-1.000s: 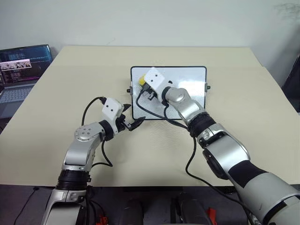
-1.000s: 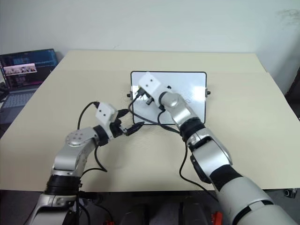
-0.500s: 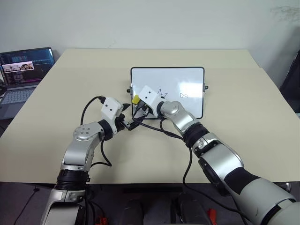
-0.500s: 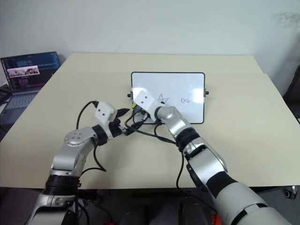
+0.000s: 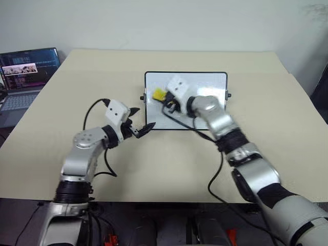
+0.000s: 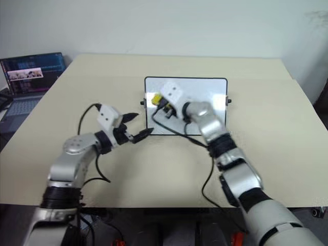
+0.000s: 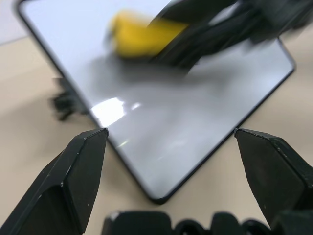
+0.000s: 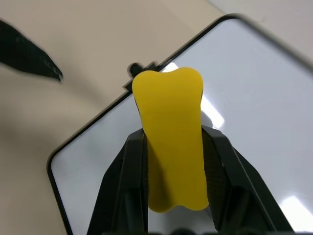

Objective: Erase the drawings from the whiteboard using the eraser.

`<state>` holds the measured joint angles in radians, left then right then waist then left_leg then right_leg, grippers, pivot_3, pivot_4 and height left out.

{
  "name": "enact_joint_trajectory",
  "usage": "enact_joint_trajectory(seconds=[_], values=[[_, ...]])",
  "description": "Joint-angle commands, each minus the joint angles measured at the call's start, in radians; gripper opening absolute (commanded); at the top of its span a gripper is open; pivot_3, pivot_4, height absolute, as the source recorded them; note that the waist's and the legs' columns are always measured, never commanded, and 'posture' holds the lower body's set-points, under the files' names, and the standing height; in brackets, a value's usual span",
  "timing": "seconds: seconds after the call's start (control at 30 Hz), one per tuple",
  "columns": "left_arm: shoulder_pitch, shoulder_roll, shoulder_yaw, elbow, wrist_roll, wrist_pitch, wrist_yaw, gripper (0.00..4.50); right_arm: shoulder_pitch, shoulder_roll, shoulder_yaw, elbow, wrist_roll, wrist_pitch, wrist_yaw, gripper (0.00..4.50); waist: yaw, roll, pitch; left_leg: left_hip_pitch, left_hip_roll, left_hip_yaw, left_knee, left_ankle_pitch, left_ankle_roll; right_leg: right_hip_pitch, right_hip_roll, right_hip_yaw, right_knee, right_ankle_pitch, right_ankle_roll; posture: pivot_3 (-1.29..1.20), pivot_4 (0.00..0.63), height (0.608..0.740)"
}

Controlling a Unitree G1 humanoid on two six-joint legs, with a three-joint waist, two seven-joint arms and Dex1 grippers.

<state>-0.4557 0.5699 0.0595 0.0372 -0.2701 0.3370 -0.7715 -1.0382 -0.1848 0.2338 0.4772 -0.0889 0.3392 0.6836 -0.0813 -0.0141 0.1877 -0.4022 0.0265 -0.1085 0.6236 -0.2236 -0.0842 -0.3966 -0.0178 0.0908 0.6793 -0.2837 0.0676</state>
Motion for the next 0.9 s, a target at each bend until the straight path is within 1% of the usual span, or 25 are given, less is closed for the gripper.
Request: enact_joint_trajectory(seconds=[0.03, 0.1, 0.17, 0.23, 0.33, 0.5, 0.7, 0.9], values=[[-0.047, 0.04, 0.03, -0.076, -0.035, 0.016, -0.03, 4.5, 0.054, -0.088, -0.023, -0.265, 0.051, 0.125, 0.094, 1.13, -0.001, 0.0, 0.0, 0.0, 0.0, 0.0, -0.001, -0.001, -0.001, 0.0, 0.0, 0.0, 0.0, -0.001, 0.0, 0.0, 0.15, 0.74], [-0.074, 0.077, 0.035, -0.091, -0.052, 0.04, -0.065, 4.5, 0.107, -0.219, -0.076, -0.396, 0.086, 0.185, 0.162, 1.13, -0.001, 0.0, 0.0, 0.0, 0.0, 0.0, -0.002, -0.001, -0.001, -0.001, 0.0, 0.0, -0.001, -0.003, 0.0, 0.0, 0.15, 0.74], [-0.092, 0.1, 0.033, -0.09, -0.058, 0.053, -0.092, 4.5, 0.158, -0.332, -0.111, -0.475, 0.106, 0.205, 0.21, 1.13, 0.001, -0.001, 0.001, -0.001, 0.0, 0.001, -0.002, -0.002, -0.002, -0.001, -0.001, 0.0, -0.002, -0.003, 0.0, 0.0, 0.15, 0.74], [-0.1, 0.113, 0.025, -0.081, -0.06, 0.058, -0.11, 4.5, 0.197, -0.413, -0.127, -0.517, 0.114, 0.21, 0.235, 1.12, 0.001, -0.001, 0.001, -0.001, -0.001, 0.002, -0.003, -0.002, -0.002, -0.001, -0.002, 0.0, -0.002, -0.003, 0.0, 0.0, 0.15, 0.74], [-0.108, 0.133, 0.015, -0.068, -0.061, 0.073, -0.14, 4.5, 0.237, -0.495, -0.147, -0.551, 0.122, 0.223, 0.253, 1.12, -0.005, -0.001, 0.001, 0.0, 0.0, 0.003, -0.003, -0.002, -0.002, -0.001, -0.001, 0.001, -0.002, -0.004, 0.0, 0.0, 0.15, 0.74], [-0.134, 0.139, 0.021, -0.04, -0.062, 0.08, -0.165, 4.5, 0.315, -0.593, -0.17, -0.59, 0.136, 0.218, 0.278, 1.12, -0.005, -0.002, 0.002, 0.001, 0.0, 0.005, -0.003, -0.002, -0.002, -0.001, -0.001, 0.004, -0.001, -0.004, 0.001, 0.0, 0.15, 0.74], [-0.129, 0.138, 0.027, -0.044, -0.093, 0.114, -0.192, 4.5, 0.334, -0.623, -0.175, -0.605, 0.147, 0.224, 0.26, 1.12, -0.005, -0.002, 0.003, 0.001, 0.0, 0.005, -0.003, -0.002, -0.002, -0.001, -0.001, 0.004, -0.001, -0.004, 0.0, 0.0, 0.15, 0.74], [-0.11, 0.177, 0.042, -0.047, -0.103, 0.124, -0.212, 4.5, 0.341, -0.647, -0.179, -0.626, 0.164, 0.229, 0.26, 1.12, -0.003, -0.003, 0.003, 0.001, 0.0, 0.005, -0.003, -0.002, -0.002, -0.001, -0.001, 0.004, -0.001, -0.004, 0.0, 0.0, 0.15, 0.74]])
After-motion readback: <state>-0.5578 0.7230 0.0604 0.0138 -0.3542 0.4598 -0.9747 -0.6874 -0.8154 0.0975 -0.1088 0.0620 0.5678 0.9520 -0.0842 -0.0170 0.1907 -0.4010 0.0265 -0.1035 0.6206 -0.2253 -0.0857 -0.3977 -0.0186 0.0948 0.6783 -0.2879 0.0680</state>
